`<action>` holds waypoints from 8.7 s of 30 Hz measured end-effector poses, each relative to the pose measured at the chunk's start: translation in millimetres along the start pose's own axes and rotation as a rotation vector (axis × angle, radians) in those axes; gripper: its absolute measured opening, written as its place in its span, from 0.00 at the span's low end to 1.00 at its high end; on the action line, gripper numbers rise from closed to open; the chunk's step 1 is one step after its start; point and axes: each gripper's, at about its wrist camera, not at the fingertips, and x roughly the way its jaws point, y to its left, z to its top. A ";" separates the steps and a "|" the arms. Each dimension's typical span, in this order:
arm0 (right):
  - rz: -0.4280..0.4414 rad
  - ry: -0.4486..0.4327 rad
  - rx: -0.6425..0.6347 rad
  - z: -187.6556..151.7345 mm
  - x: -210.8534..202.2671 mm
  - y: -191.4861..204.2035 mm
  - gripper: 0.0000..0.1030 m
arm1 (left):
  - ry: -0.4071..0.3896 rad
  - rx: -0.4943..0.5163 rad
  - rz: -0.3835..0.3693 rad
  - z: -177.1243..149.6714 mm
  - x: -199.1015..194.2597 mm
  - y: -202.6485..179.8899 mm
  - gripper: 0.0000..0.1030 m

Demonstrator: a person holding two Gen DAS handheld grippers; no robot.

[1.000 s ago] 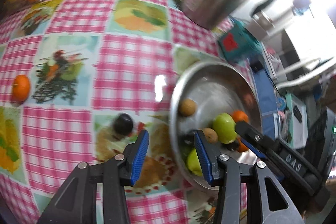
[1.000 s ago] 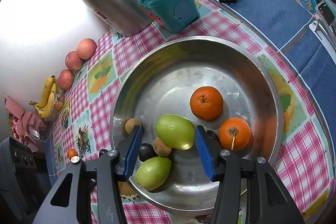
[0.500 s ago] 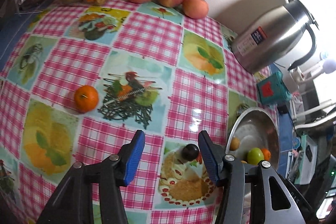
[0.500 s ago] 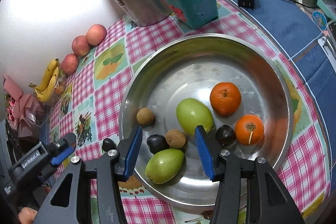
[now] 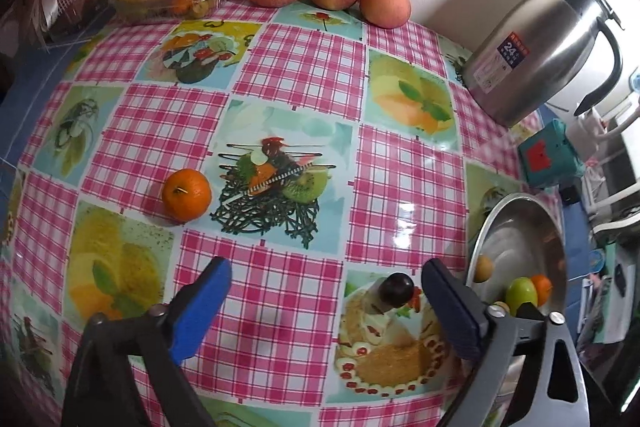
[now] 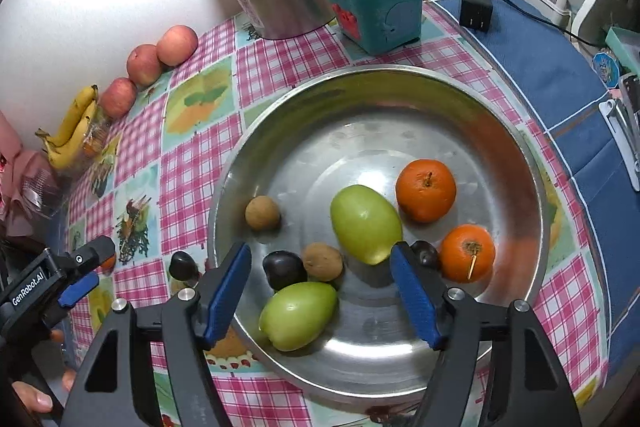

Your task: Organize fruits

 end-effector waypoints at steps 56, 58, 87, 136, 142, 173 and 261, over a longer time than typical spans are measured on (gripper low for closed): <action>0.039 -0.131 -0.246 -10.1 -9.6 85.7 0.99 | -0.219 0.043 0.218 30.7 -39.6 95.7 1.00; 0.048 -0.124 -0.271 -13.1 -7.6 97.2 0.99 | -0.215 0.029 0.225 31.1 -41.4 103.3 1.00; 0.024 0.016 -0.435 -29.4 45.4 155.3 0.95 | -0.087 0.045 0.088 36.9 8.4 95.1 0.95; 0.036 0.010 -0.420 -29.1 20.8 149.5 0.27 | -0.131 0.042 0.052 38.0 -14.9 78.9 0.38; 0.049 -0.014 -0.396 -25.0 7.3 145.1 0.27 | -0.145 0.072 0.053 36.7 -21.9 65.7 0.38; -0.161 -0.094 -0.006 21.4 -28.5 -34.9 0.28 | -0.114 0.530 -0.164 -35.3 -13.4 -119.9 0.38; -0.120 -0.081 -0.239 -83.1 -46.6 23.2 0.90 | -0.179 0.272 0.352 -113.4 -66.8 12.7 1.00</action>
